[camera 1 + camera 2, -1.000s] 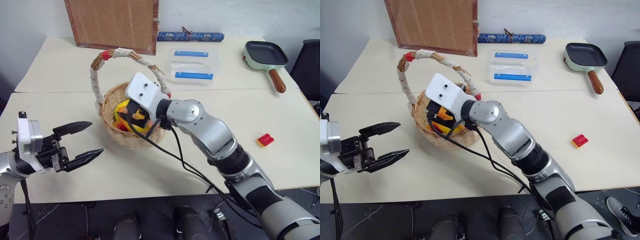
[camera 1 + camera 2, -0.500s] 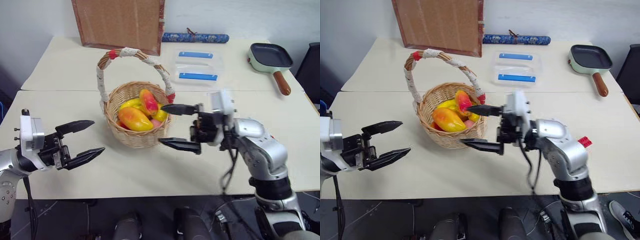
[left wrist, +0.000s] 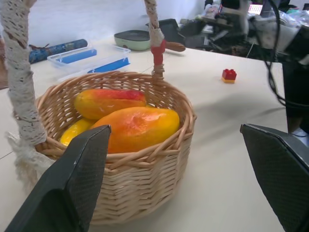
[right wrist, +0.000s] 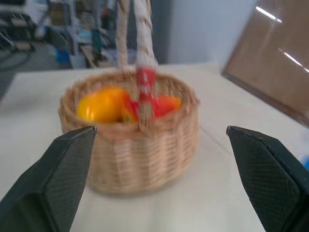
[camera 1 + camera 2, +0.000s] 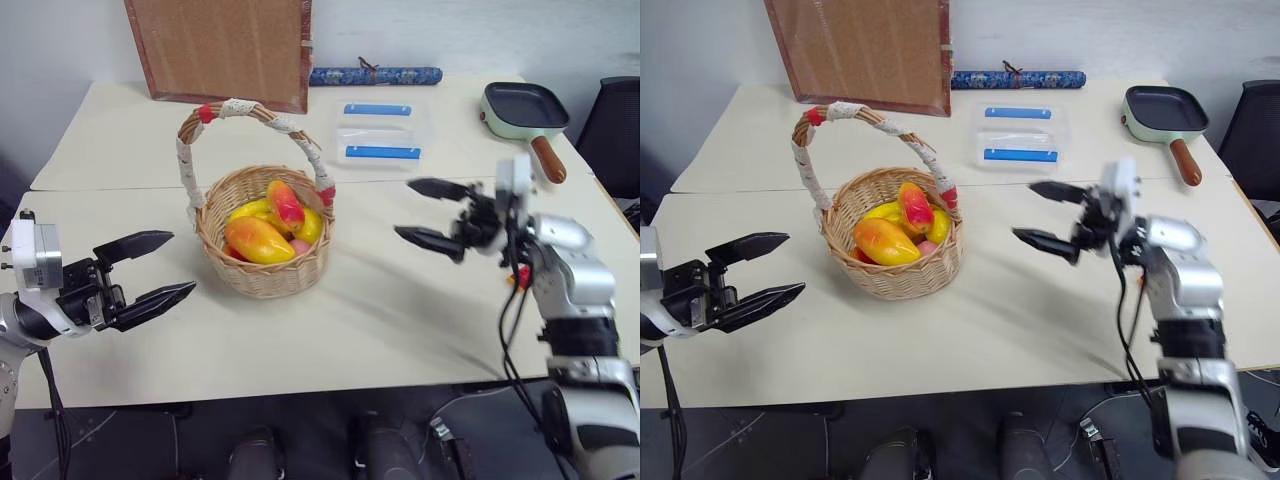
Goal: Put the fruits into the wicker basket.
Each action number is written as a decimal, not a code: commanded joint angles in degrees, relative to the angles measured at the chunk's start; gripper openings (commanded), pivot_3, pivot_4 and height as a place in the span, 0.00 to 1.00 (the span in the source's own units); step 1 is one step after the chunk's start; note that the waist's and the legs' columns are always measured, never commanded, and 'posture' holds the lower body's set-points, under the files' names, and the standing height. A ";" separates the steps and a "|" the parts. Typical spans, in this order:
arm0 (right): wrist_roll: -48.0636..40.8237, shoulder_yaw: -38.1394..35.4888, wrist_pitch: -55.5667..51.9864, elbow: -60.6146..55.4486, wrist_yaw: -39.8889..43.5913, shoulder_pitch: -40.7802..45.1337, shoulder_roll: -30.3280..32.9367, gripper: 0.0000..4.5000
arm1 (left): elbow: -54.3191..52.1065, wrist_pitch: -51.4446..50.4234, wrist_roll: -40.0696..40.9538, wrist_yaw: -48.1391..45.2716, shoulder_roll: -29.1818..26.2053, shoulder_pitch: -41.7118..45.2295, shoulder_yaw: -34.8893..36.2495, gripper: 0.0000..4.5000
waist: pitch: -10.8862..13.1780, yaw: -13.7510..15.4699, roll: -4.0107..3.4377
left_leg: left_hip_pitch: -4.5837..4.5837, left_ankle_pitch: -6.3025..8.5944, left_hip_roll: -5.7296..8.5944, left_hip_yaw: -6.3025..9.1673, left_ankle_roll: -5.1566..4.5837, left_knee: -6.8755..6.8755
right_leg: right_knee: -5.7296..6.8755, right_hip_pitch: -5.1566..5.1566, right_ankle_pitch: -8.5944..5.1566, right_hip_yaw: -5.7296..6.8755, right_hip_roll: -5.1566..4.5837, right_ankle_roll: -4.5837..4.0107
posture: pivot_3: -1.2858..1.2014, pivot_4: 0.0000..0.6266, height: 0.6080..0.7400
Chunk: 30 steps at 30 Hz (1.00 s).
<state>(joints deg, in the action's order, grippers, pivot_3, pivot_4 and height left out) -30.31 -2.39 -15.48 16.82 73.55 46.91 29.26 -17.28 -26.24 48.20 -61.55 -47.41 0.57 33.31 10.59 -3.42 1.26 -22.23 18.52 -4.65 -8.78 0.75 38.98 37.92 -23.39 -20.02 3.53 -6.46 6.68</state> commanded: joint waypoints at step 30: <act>-2.44 -12.20 -10.72 -27.29 -17.87 -10.73 -0.97 0.05 | 3.53 1.57 -2.00 -1.78 1.17 7.34 -9.23 1.00 | 0.01 1.78 -0.02 | -0.41 0.06 0.07 0.20 -0.02 0.13 | 0.01 -0.10 0.05 0.16 -0.04 0.08 | 0.52 0.24 1.00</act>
<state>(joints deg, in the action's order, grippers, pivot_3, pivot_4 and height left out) -30.41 -8.76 -24.72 -2.70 61.37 37.84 26.57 -14.53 -25.57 46.78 -62.21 -45.81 6.97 24.20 10.60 -1.64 1.24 -22.64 18.57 -4.56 -8.62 0.73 39.10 37.91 -23.51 -19.98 3.66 -6.51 6.76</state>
